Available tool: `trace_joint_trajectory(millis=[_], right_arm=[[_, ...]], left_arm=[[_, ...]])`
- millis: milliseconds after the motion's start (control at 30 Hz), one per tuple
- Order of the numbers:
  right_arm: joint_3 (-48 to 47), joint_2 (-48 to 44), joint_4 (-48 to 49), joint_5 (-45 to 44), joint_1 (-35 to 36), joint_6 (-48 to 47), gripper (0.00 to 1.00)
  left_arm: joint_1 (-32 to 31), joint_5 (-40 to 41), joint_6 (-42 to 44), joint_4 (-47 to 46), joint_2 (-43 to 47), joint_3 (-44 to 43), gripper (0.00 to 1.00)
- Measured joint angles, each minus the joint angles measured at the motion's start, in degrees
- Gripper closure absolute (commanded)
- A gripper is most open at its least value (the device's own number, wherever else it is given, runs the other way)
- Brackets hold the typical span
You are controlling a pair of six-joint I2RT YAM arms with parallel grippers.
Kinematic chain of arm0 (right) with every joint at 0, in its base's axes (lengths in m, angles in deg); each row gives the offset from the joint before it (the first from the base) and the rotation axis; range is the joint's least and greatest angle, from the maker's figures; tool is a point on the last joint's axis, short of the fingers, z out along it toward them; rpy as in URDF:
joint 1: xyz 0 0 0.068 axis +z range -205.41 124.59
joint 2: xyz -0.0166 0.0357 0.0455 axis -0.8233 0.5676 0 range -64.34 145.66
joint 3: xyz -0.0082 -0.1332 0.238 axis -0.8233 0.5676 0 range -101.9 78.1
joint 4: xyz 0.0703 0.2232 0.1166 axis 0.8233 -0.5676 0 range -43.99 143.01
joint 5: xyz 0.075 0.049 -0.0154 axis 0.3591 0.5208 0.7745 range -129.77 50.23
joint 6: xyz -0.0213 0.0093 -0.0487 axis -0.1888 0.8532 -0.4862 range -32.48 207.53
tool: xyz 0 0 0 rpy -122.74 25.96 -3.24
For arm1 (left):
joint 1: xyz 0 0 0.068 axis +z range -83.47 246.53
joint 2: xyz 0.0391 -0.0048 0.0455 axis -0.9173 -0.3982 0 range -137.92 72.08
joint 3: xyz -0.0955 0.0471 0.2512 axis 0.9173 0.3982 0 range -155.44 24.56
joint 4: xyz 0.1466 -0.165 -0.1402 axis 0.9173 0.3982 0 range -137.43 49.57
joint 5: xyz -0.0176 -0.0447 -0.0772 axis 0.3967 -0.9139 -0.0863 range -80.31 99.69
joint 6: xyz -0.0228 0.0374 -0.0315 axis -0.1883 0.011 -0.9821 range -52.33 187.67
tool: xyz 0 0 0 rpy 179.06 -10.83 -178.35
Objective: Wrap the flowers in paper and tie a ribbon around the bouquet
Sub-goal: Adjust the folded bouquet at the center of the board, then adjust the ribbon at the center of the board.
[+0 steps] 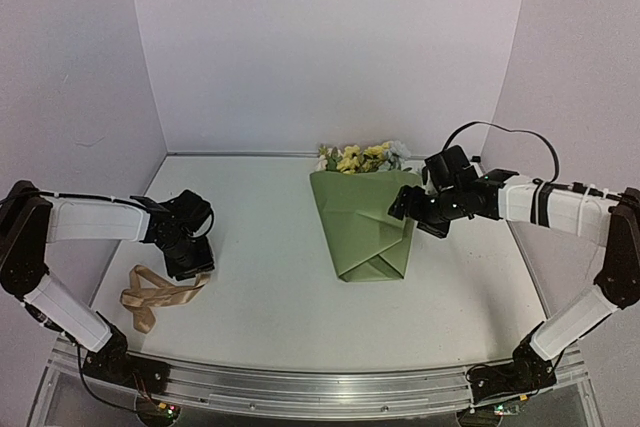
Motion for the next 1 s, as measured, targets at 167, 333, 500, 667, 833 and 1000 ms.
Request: trace_joint_trajectory(millis=[167, 333, 500, 667, 833, 1000], right_arm=[[0.5, 0.0, -0.4, -0.4, 1.5, 0.0, 0.20], [1.0, -0.6, -0.4, -1.0, 2.9, 0.2, 0.26], [3.1, -4.0, -0.6, -1.7, 4.7, 0.5, 0.35], [6.6, -9.0, -0.5, -3.1, 6.5, 1.3, 0.35], [11.0, -12.9, -0.8, -5.1, 8.7, 2.8, 0.32], [12.0, -13.3, -1.3, -6.7, 12.7, 3.5, 0.28]], left_arm=[[-1.1, -2.1, -1.3, -2.8, 0.3, 0.2, 0.74], [-2.6, -3.6, -2.5, -4.7, -0.3, 0.3, 0.95], [-8.8, -4.4, -2.2, -5.9, -1.1, -1.2, 1.00], [-21.0, -10.4, 2.4, -12.4, -5.7, -10.5, 0.88], [-29.8, -16.5, 7.2, -19.0, -10.6, -16.4, 0.49], [-29.9, -15.2, 7.5, -19.2, -8.0, -13.7, 0.45]])
